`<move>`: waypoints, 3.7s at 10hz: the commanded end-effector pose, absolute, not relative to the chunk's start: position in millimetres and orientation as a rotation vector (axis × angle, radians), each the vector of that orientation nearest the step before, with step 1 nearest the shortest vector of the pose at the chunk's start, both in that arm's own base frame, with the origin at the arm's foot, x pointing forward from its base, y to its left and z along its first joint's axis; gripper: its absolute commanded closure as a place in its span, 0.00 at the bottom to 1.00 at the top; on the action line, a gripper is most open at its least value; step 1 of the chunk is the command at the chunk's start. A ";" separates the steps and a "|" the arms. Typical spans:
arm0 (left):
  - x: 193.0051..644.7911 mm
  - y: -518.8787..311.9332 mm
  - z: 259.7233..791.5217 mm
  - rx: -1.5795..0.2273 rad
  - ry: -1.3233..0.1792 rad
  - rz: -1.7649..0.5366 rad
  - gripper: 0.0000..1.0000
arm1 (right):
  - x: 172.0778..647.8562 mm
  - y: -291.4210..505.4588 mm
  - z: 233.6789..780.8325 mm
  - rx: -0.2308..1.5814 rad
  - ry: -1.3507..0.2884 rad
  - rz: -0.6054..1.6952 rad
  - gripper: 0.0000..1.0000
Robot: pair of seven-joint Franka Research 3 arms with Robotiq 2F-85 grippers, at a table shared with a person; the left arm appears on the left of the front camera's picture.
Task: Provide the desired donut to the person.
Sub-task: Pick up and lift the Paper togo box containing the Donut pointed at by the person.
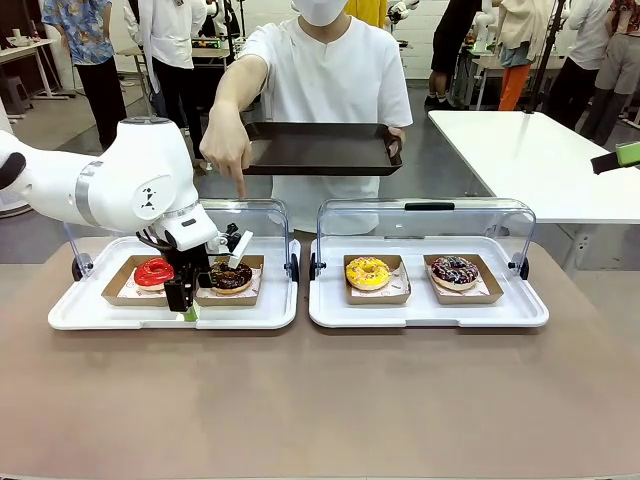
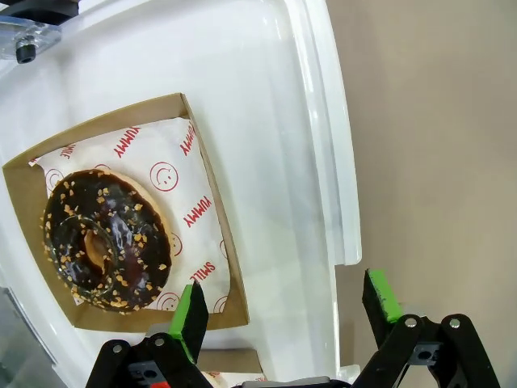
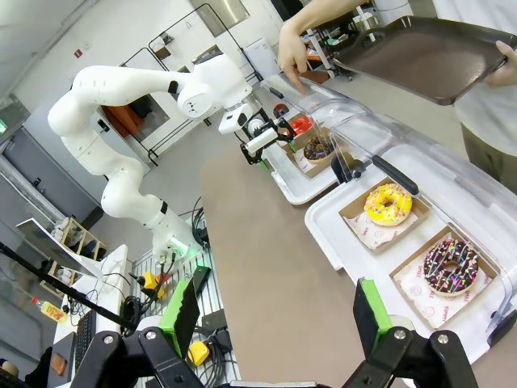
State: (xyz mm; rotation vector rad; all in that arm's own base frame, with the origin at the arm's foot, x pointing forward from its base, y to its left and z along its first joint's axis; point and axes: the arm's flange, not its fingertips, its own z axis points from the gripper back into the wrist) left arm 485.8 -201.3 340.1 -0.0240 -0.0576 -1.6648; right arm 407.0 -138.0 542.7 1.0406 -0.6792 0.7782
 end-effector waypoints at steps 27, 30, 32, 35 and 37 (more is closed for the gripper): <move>445.3 -215.8 515.4 0.160 -0.069 -1.698 1.00 | 407.2 -137.8 542.7 1.043 -0.681 0.780 0.00; 449.0 -235.8 603.9 0.123 -0.012 -1.725 1.00 | 407.2 -137.8 542.7 1.043 -0.681 0.780 0.00; 455.5 -249.1 644.3 0.152 -0.058 -1.704 1.00 | 407.2 -137.8 542.7 1.043 -0.681 0.780 0.00; 469.8 -252.1 656.8 0.135 -0.055 -1.680 1.00 | 407.2 -137.8 542.7 1.043 -0.681 0.780 0.00; 471.2 -244.0 649.1 0.104 -0.052 -1.675 1.00 | 407.2 -137.8 542.7 1.043 -0.681 0.780 0.00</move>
